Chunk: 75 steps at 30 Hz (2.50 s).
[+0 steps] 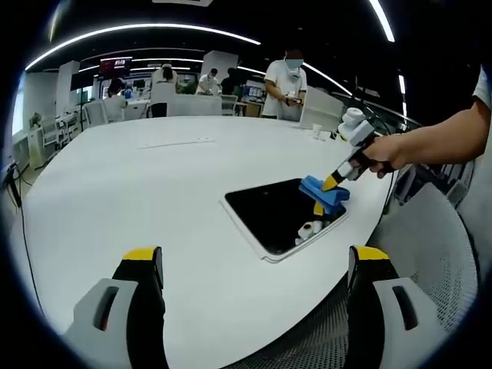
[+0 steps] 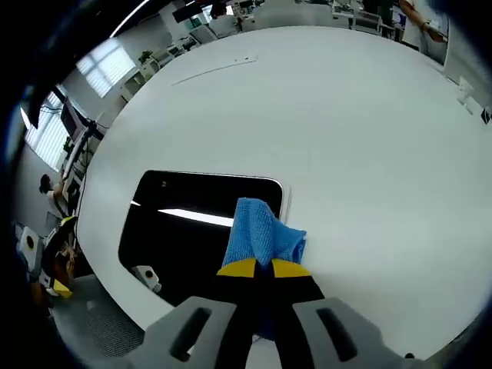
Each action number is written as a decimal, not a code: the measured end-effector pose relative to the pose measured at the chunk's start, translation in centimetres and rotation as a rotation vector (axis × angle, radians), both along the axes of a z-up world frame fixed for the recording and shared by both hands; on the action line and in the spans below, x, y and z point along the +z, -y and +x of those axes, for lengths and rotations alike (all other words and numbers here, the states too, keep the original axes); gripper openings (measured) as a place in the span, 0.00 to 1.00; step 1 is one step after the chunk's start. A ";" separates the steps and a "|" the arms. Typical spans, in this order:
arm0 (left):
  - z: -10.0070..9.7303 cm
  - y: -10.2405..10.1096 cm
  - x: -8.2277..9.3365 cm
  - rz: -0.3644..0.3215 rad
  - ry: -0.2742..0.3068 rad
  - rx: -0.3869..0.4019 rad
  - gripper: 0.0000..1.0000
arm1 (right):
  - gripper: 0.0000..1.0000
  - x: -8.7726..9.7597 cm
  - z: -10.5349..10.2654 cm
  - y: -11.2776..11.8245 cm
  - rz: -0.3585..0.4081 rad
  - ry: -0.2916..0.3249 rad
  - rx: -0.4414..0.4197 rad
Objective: Wipe the mirror surface with the cleaning cloth until all visible marks leave the cleaned area.
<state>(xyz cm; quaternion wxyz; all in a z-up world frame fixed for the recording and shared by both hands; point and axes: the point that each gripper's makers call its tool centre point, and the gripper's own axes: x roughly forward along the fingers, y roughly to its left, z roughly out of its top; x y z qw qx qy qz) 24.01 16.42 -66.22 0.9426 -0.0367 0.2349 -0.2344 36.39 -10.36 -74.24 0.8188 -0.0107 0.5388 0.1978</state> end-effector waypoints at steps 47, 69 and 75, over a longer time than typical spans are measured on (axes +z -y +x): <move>-0.2 0.7 1.8 0.015 0.036 0.027 0.99 | 0.00 0.1 -4.6 0.2 0.004 -0.004 -0.146; -0.7 0.8 0.1 0.026 0.003 -0.010 0.99 | 0.00 0.5 -5.4 -5.8 -0.012 -0.021 -0.041; -0.7 0.3 -0.2 0.050 -0.009 0.003 0.99 | 0.00 0.6 -6.2 -9.2 0.066 -0.072 -0.042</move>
